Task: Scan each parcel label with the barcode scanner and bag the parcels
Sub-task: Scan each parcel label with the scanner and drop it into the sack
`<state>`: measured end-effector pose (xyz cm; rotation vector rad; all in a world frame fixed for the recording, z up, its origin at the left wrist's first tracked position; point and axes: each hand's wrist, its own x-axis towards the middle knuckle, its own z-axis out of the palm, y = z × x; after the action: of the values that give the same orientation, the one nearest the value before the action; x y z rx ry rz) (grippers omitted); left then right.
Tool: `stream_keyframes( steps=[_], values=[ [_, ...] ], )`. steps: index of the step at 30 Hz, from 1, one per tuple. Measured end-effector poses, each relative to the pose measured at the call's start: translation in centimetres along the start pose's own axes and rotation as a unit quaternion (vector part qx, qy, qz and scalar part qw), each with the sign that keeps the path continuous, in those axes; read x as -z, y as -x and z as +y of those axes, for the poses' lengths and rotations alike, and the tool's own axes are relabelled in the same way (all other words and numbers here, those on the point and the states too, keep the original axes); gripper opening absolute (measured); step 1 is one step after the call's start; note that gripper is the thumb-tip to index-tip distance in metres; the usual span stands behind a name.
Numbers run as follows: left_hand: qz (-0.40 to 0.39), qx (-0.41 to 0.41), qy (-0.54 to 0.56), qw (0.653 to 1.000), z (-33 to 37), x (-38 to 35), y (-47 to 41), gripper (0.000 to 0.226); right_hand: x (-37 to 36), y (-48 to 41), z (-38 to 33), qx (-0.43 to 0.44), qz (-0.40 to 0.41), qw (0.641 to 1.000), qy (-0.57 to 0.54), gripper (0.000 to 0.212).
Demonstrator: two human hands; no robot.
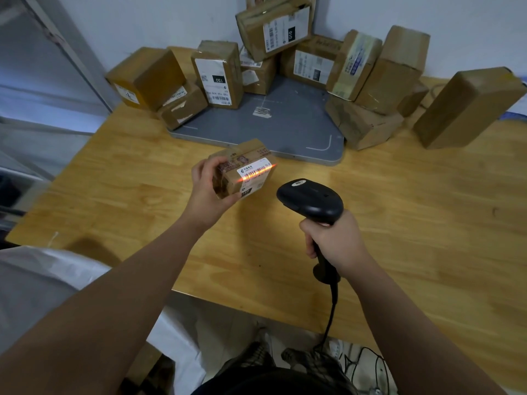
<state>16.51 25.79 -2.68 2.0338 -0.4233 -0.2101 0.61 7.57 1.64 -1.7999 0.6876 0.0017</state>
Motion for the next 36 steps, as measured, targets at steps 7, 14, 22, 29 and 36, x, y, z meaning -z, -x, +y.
stream_keyframes(
  steps=[7,14,22,29,36],
  values=[
    [0.007,-0.026,-0.058,0.998,-0.2,0.1,-0.5,0.075,0.4,-0.1,0.1,0.014,-0.001,1.0,0.008,0.028],
    [0.009,-0.028,-0.042,0.999,-0.1,0.1,-0.5,0.075,0.4,0.0,0.5,0.02,0.01,1.0,-0.001,0.029],
    [0.014,-0.015,-0.04,0.999,0.6,0.3,0.2,0.076,0.1,0.3,0.8,0.02,0.006,1.0,-0.014,0.03],
    [0.094,0.038,-0.007,0.995,2.1,-0.6,4.7,0.075,-0.3,1.6,0.7,0.073,-0.045,0.995,-0.047,0.022],
    [0.199,0.088,0.029,0.976,0.8,-1.3,13.1,0.073,-2.8,4.5,2.4,0.065,-0.132,0.986,-0.079,0.011]
  ],
)
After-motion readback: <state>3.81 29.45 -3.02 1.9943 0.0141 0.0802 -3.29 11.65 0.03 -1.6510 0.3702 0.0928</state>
